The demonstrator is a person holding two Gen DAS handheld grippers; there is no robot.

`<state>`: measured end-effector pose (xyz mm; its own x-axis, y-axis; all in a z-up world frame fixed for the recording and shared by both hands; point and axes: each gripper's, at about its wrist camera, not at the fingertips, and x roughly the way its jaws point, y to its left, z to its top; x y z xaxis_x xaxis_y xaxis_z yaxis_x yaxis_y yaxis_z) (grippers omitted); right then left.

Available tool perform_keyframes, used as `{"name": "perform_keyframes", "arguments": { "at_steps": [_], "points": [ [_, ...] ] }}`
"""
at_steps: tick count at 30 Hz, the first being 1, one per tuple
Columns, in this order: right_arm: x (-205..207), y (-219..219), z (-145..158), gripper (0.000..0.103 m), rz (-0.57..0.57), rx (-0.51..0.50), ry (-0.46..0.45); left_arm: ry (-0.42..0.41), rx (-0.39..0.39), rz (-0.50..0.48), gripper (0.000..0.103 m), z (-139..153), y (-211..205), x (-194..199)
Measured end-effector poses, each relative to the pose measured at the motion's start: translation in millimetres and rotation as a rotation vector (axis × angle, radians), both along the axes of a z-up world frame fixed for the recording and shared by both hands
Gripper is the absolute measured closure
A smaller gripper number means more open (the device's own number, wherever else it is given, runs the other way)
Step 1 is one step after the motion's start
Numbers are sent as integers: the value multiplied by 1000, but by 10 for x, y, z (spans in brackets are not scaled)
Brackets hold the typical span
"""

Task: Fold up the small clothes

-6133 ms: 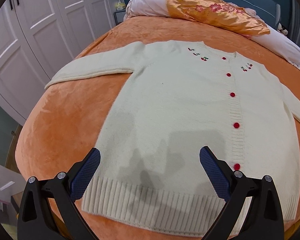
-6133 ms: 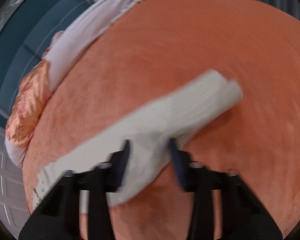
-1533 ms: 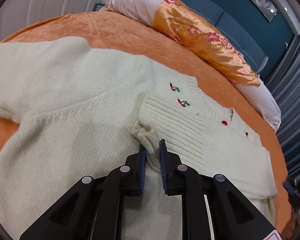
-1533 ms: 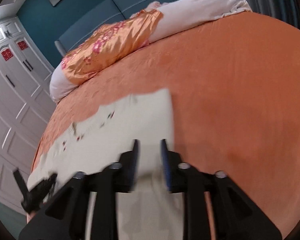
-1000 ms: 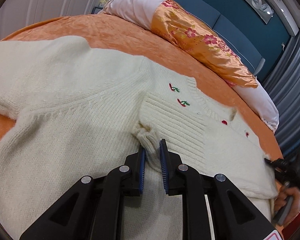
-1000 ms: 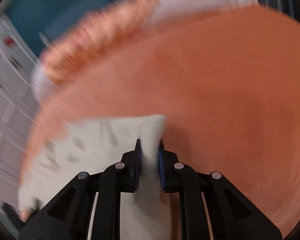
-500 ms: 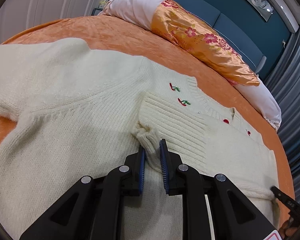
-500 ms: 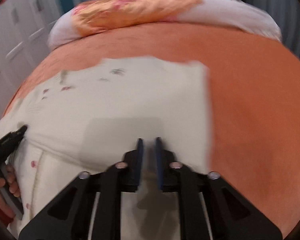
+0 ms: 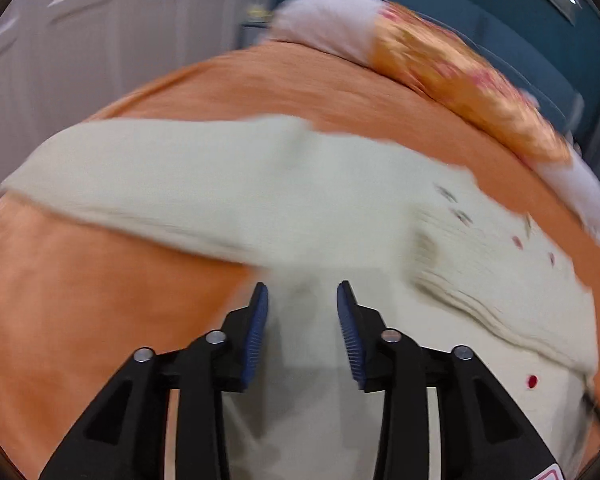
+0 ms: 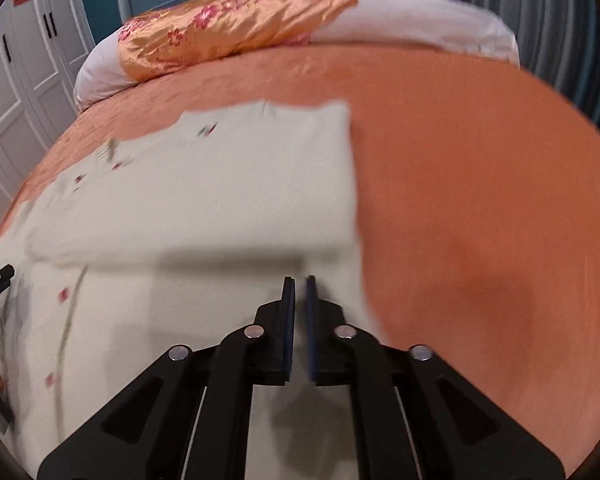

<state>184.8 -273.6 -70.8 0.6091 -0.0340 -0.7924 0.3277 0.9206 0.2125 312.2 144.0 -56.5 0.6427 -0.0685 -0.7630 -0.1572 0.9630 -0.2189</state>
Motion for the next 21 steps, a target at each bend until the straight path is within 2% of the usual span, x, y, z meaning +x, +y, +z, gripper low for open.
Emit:
{"name": "perform_keyframes", "arguments": {
  "at_steps": [1,2,5,9,12,13,16,17,18,20,21],
  "points": [
    [-101,58,-21,96,1,25,-3,7,-14,49,51,25,278,-15],
    [-214,128,-44,93,0,36,-7,17,-24,140,46,58,704,-32],
    [-417,245,-76,87,-9,28,-39,16,-94,317,46,116,1668,-37],
    [-426,191,-137,86,-15,67,-59,42,-172,507,46,58,2704,30],
    [-435,196,-141,86,-16,68,-68,91,-268,575,46,-118,3123,106],
    [-437,212,-141,86,-18,62,-68,79,-292,585,46,-149,3192,118],
    [-429,261,-139,86,-19,31,-64,59,-285,585,47,-159,3233,170],
    [-421,272,-139,86,-18,22,-62,63,-273,573,55,-150,3222,219],
    [-413,272,-142,86,-17,19,-61,59,-274,552,80,-135,3183,264],
    [-418,273,-147,85,-17,22,-64,70,-257,522,94,-49,3115,333],
    [-419,271,-149,85,-17,25,-65,44,-236,502,95,62,3041,363]
  ]
}}
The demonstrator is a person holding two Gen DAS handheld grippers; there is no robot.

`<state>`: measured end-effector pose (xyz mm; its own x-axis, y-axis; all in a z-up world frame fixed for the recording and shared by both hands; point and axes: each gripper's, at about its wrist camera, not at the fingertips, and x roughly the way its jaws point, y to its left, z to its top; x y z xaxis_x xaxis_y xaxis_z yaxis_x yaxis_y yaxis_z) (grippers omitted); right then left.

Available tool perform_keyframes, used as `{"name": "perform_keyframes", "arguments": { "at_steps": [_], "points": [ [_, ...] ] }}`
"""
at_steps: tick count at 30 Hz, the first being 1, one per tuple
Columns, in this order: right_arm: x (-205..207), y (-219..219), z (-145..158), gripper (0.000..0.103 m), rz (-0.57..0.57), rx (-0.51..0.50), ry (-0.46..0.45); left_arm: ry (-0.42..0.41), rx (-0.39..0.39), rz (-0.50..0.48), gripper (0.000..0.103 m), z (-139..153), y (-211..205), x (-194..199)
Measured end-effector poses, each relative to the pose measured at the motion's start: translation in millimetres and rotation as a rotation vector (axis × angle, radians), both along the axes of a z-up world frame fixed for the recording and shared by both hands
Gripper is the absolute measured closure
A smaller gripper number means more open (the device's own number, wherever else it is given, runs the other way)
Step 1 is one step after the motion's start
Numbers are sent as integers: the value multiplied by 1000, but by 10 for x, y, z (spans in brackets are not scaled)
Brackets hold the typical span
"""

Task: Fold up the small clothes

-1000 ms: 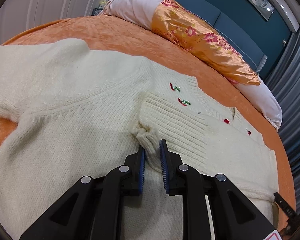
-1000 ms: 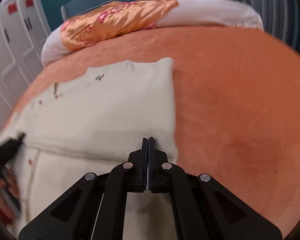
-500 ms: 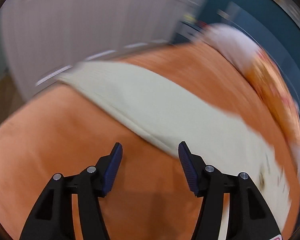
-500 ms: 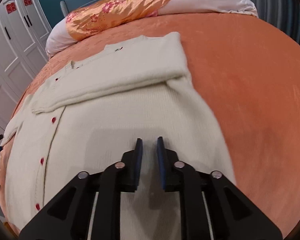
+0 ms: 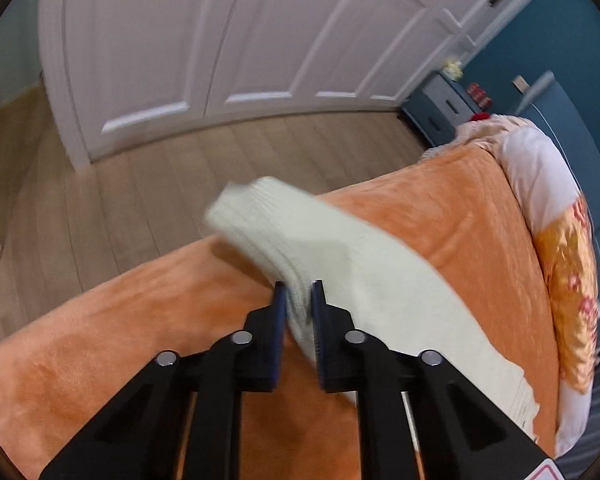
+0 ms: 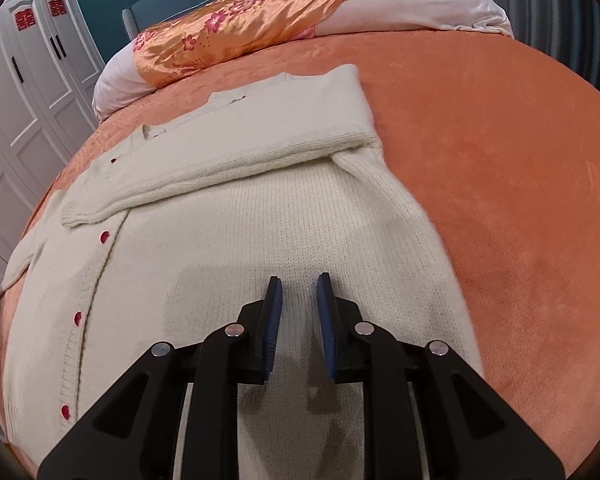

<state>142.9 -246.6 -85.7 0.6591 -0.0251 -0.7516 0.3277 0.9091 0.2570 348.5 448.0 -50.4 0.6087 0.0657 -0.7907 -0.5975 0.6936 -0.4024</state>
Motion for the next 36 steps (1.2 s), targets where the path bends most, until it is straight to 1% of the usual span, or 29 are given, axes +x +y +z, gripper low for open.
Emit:
{"name": "perform_keyframes", "arguments": {
  "at_steps": [2,5,6,8,9,11,12,14,15,17,18,20,21,23,24,25,26,27,28,29,30,31,32,33,35,36],
  "points": [
    [-6,-5,-8,85,-1,9,-6,-55,50,-43,96,252,-189,70],
    [-9,-15,-19,85,-2,24,-18,-154,120,-163,96,758,-708,160],
    [-14,-20,-22,85,-3,30,-21,-201,146,-229,96,993,-1009,169],
    [-21,-40,-30,85,-3,46,-30,-264,176,-340,97,1303,-1547,191],
    [-25,-50,-32,85,-4,56,-34,-301,193,-420,97,1462,-1941,188],
    [-30,-73,-39,85,-4,74,-42,-349,219,-548,97,1641,-2634,159],
    [-32,-83,-41,85,-4,82,-46,-369,218,-624,97,1686,-3064,125],
    [-38,-106,-49,85,-4,99,-54,-382,198,-738,97,1653,-3738,59],
    [-43,-113,-53,85,-4,107,-57,-373,192,-804,97,1572,-4145,9],
    [-51,-141,-66,85,-4,128,-65,-326,183,-890,96,1342,-4755,-54],
    [-55,-157,-71,85,-4,140,-70,-279,179,-931,95,1125,-5102,-90],
    [-57,-183,-83,85,-3,159,-76,-193,184,-967,94,767,-5523,-170],
    [-58,-189,-85,85,-3,165,-78,-143,169,-974,93,528,-5704,-244],
    [-54,-202,-89,83,3,182,-84,-65,141,-965,90,180,-5839,-386],
    [-52,-194,-84,81,10,187,-87,-38,128,-957,86,86,-5816,-450],
    [-43,-185,-77,75,26,195,-93,-19,96,-941,84,8,-5758,-508],
    [-36,-171,-66,68,40,199,-97,-20,72,-929,77,-12,-5682,-521],
    [-26,-153,-51,64,55,197,-100,-33,44,-905,69,19,-5540,-578],
    [-13,-128,-33,59,66,189,-98,-48,34,-880,64,54,-5359,-599],
    [10,-88,-2,58,69,163,-80,-64,33,-853,52,92,-5200,-610],
    [44,-48,52,58,66,129,-60,-76,45,-815,45,136,-4995,-613],
    [74,-36,97,57,60,114,-55,-79,60,-777,45,164,-4823,-605],
    [109,-20,190,55,51,122,-79,-78,74,-744,45,196,-4667,-623],
    [137,-19,234,54,49,141,-96,-66,83,-700,45,197,-4433,-541],
    [282,-25,326,54,42,184,-110,-40,72,-620,45,196,-4040,-380],
    [375,-20,359,54,43,194,-106,-28,51,-592,45,179,-3880,-340]
  ]
}}
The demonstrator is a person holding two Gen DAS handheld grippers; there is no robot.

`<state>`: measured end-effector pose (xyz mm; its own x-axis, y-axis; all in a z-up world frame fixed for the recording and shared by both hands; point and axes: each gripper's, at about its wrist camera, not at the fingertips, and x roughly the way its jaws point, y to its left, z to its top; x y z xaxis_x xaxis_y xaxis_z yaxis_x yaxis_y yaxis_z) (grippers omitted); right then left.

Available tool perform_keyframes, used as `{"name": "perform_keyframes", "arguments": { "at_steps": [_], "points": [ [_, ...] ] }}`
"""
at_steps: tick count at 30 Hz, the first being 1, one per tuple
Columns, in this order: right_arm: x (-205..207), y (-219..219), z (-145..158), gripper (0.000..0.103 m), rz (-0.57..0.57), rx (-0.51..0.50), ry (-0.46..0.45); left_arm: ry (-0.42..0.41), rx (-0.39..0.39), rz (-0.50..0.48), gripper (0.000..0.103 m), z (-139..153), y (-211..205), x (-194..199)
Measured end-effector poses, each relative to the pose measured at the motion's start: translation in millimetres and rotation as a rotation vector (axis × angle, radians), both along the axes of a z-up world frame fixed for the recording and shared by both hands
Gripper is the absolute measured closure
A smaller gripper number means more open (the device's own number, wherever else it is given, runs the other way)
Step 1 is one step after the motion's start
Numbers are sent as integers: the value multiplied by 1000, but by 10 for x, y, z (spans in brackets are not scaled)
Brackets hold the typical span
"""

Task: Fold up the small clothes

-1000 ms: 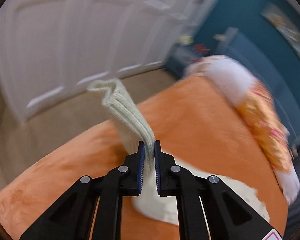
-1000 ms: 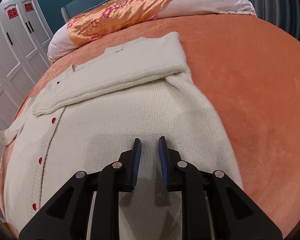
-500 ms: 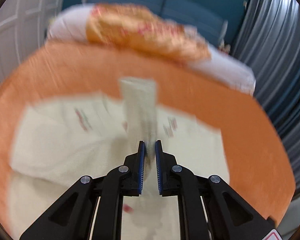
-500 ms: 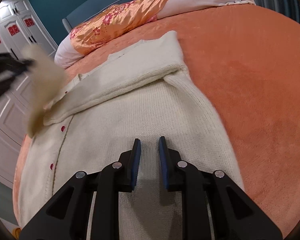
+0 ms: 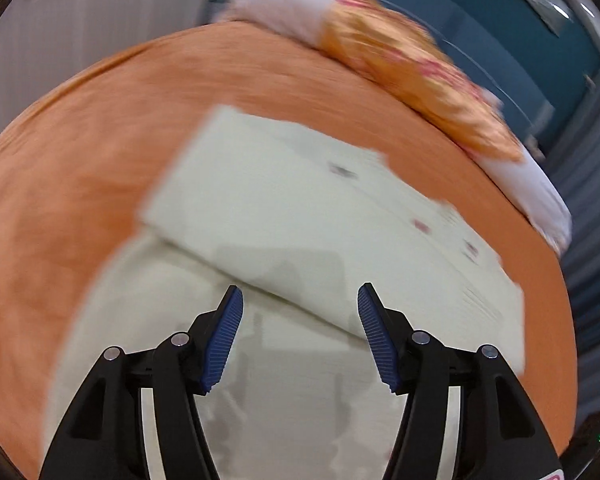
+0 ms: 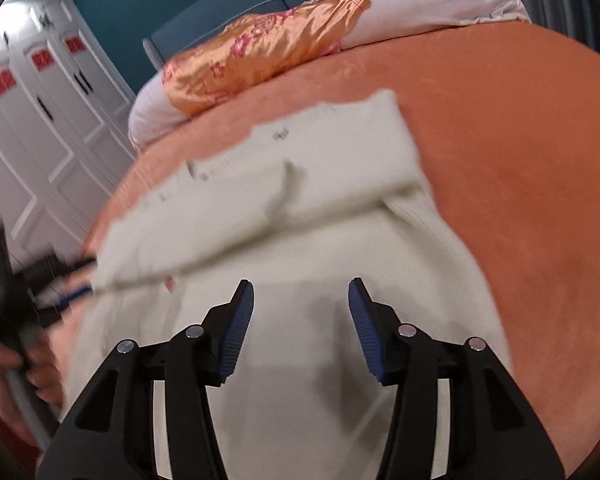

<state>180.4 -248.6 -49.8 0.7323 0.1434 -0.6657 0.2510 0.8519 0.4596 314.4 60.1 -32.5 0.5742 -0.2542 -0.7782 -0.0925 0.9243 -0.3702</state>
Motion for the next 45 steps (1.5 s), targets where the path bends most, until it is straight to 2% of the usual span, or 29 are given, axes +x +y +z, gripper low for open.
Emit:
{"name": "perform_keyframes", "arguments": {
  "at_steps": [2,4,9,11,12,13,15,17,19,20,22,25,26,27,28,31,33,36,37,38,40,42,45],
  "points": [
    [221,10,46,54,8,12,6,35,-50,45,45,-68,248,78],
    [444,9,51,47,-2,30,21,66,-97,86,45,-161,448,161],
    [823,57,-50,46,19,55,94,76,-179,149,45,-298,733,252],
    [1007,106,-101,68,49,6,149,83,-194,160,49,-326,738,298],
    [1076,117,-55,78,65,-25,149,83,-185,167,61,-326,746,326],
    [1117,110,28,95,82,-28,127,72,-176,166,69,-302,734,357],
    [1108,65,343,95,97,-23,17,44,-143,163,89,-237,748,382],
    [1064,36,761,96,102,-67,-112,2,-128,151,90,-157,723,386],
    [994,-25,1017,96,97,-112,-211,-32,-114,112,90,-120,642,388],
    [990,-51,1017,96,87,-131,-219,-32,-98,96,89,-136,603,393],
    [1066,-151,779,96,60,-159,-149,-22,1,42,89,-251,400,407],
    [1248,-390,-51,96,13,-101,80,-21,93,24,83,-497,250,379],
    [1214,-418,-303,96,13,-92,117,-74,121,25,83,-523,223,319],
    [1137,-426,-364,96,14,-86,77,-94,136,20,83,-536,208,288],
    [1087,-428,-368,96,8,-83,52,-109,146,19,83,-547,203,263],
    [1092,-414,-335,95,9,-99,58,-128,142,17,82,-581,212,259],
    [1059,-452,-298,95,-11,-73,57,-137,137,18,82,-590,219,251],
    [951,-427,-138,89,-137,-46,45,-147,132,20,82,-599,224,244],
    [888,-367,-3,89,-155,-16,-11,-149,131,20,82,-601,223,237],
    [895,-277,95,89,-137,1,-51,-152,131,21,82,-602,224,233],
    [1035,37,281,89,-27,8,-90,-154,135,20,82,-602,210,225],
    [1393,672,429,89,209,-55,-54,-153,133,21,82,-600,210,225],
    [1770,1443,383,89,438,-125,-25,-152,133,22,82,-600,208,225]
  ]
}}
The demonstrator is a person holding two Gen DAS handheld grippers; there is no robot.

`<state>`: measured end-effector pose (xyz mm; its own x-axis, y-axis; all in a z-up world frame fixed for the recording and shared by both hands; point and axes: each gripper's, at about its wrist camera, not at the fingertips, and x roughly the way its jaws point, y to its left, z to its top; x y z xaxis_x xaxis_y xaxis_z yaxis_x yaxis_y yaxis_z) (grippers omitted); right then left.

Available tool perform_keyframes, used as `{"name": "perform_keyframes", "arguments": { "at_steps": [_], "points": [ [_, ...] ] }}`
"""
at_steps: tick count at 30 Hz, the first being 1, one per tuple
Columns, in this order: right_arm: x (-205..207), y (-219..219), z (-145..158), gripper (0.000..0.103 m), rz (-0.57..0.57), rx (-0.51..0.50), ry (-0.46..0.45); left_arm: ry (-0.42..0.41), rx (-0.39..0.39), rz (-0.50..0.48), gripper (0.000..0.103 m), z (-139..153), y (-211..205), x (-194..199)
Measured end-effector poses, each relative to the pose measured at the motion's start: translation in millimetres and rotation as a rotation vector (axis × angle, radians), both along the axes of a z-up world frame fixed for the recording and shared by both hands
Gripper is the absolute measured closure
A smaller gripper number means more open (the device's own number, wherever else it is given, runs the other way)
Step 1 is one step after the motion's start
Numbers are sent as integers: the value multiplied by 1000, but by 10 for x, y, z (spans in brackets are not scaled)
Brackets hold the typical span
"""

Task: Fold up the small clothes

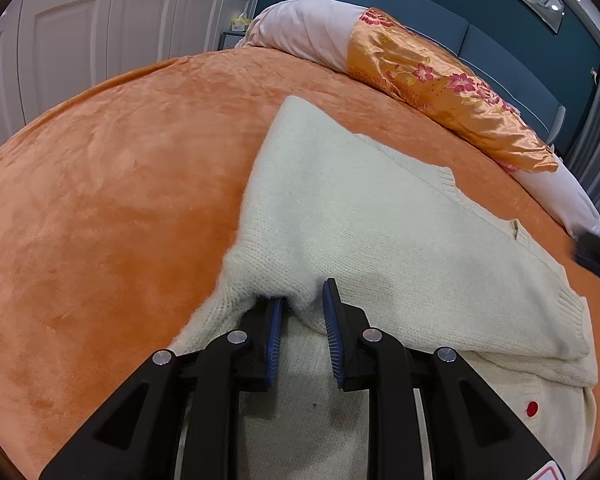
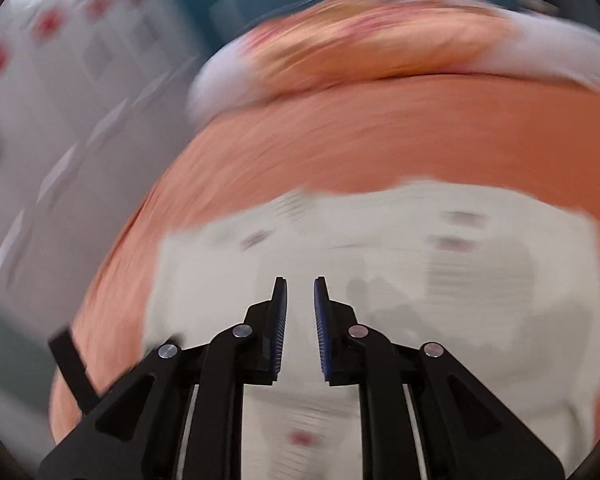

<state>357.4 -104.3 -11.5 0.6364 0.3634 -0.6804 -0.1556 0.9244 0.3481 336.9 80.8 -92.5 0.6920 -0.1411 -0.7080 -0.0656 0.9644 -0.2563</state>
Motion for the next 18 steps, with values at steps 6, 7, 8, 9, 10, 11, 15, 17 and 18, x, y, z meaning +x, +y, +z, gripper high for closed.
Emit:
{"name": "perform_keyframes", "arguments": {
  "at_steps": [6,7,8,9,10,11,15,17,18],
  "points": [
    [406,433,-477,92,86,-138,106,-11,-32,0,81,-25,40,-11],
    [359,252,-506,92,77,-132,87,-13,-36,-1,81,-30,44,-11],
    [312,83,-511,93,42,-139,81,-15,-37,-1,80,-32,44,-10],
    [239,-125,-532,93,0,-135,79,-18,-37,-2,80,-33,44,-10],
    [166,-394,-546,100,-36,-93,78,-20,-36,-2,80,-33,40,-12],
    [41,-762,-566,103,-104,-42,87,-21,-32,-2,80,-35,31,-11],
    [-398,-1745,-558,103,-338,-4,110,-20,-19,-3,80,-42,10,-3],
    [-541,-2031,-498,90,-410,20,111,-18,-16,-2,80,-39,1,0],
    [-585,-2111,-475,76,-445,26,114,-16,-15,-2,80,-37,0,2]
  ]
}}
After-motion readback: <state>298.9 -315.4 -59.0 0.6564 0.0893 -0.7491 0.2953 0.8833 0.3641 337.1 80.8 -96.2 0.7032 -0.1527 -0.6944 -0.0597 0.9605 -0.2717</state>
